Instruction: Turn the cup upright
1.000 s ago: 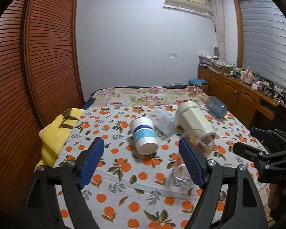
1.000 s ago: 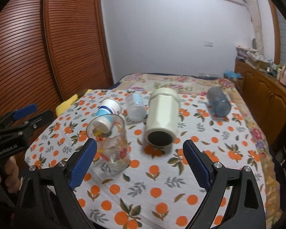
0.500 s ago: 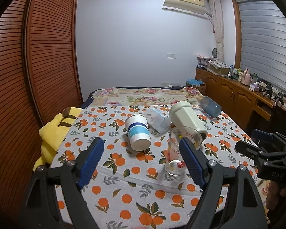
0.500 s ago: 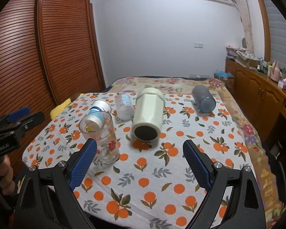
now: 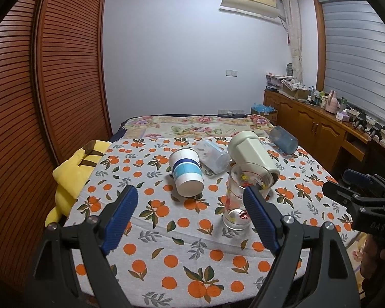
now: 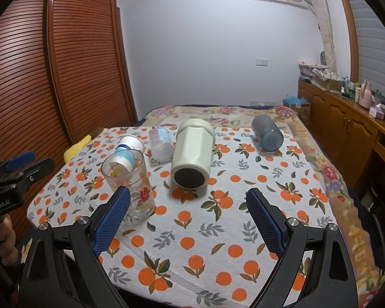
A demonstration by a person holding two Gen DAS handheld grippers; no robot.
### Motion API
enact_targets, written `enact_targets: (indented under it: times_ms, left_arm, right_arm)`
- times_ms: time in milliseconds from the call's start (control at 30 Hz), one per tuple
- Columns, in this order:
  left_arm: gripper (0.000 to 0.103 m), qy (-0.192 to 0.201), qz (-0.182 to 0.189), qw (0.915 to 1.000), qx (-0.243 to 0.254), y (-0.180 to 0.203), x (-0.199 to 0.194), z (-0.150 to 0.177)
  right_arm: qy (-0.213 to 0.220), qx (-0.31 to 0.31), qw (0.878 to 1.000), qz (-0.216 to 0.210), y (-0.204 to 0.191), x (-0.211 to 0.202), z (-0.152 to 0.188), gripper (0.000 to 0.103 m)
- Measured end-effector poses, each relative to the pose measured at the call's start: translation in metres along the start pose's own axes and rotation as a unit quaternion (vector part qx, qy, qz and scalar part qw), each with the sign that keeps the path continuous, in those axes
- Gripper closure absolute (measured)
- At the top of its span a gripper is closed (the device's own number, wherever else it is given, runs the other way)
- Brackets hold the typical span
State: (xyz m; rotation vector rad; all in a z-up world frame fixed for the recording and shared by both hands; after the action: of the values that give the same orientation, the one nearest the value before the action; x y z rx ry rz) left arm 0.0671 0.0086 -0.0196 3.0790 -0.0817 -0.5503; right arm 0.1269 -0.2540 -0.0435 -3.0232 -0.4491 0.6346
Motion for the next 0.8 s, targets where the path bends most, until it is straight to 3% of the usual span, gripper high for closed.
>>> enact_targets:
  times_ms: [800]
  left_arm:
    - [0.018,0.003,0.004,1.0,0.0,0.0027,-0.0019,-0.0022]
  right_arm:
    - [0.002,0.002,1.0,0.004,0.0025,-0.0002,-0.001,0.01]
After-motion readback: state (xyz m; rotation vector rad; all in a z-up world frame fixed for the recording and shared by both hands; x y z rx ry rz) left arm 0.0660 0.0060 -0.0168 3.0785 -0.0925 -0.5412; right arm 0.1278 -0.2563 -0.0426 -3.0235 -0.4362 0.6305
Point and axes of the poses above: each gripper's, at about its wrist camera, not at the fingertips, and x roughly the way its jaws point, y to its right, z to its underside, the point moved 6 cm from there along x, roughly the way its jaws point, and after that the axes turned 8 degrees about y, right-handed, at the moved point
